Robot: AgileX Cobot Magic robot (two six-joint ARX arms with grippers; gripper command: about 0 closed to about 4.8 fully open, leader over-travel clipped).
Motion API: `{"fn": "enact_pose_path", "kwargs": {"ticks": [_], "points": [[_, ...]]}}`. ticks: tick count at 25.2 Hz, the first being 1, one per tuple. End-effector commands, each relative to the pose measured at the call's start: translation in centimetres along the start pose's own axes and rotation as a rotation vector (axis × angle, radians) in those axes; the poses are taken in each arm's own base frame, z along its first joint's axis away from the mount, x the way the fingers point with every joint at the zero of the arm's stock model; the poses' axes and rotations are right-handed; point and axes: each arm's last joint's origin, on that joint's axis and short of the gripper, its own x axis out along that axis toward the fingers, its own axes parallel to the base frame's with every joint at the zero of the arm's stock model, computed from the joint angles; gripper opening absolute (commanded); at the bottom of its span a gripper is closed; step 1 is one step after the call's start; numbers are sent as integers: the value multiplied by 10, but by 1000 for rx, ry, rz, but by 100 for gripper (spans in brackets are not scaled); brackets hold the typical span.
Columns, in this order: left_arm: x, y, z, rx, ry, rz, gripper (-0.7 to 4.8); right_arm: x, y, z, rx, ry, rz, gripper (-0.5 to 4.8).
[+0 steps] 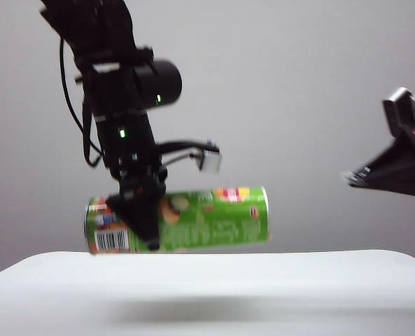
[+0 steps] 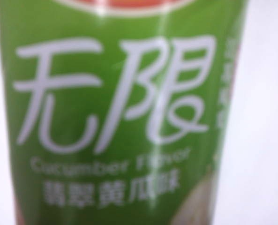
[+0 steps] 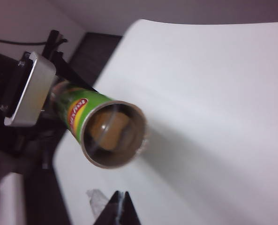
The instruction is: Pick up the green tub of chips from the desk, pull out the transparent container with the chips inside partially, and then place the chips back on the desk.
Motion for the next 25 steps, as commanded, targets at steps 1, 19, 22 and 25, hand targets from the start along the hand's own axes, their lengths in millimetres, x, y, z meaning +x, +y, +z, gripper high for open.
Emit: {"fn": "enact_pose_path", "kwargs": {"ticks": [1,19,22,25], "points": [[-26,-5,-1,-53,-23,-24,247,14,15,13,-17,-16,112,-5],[-86,-27,6,65,-168,-56,239,60,57,17,0,93,356,95],[-84,-32,13,119,-175,-48,220,60,59,20,15,90,370,95],[-83,-32,15,125,-175,-41,208,60,61,23,7,90,398,95]]}}
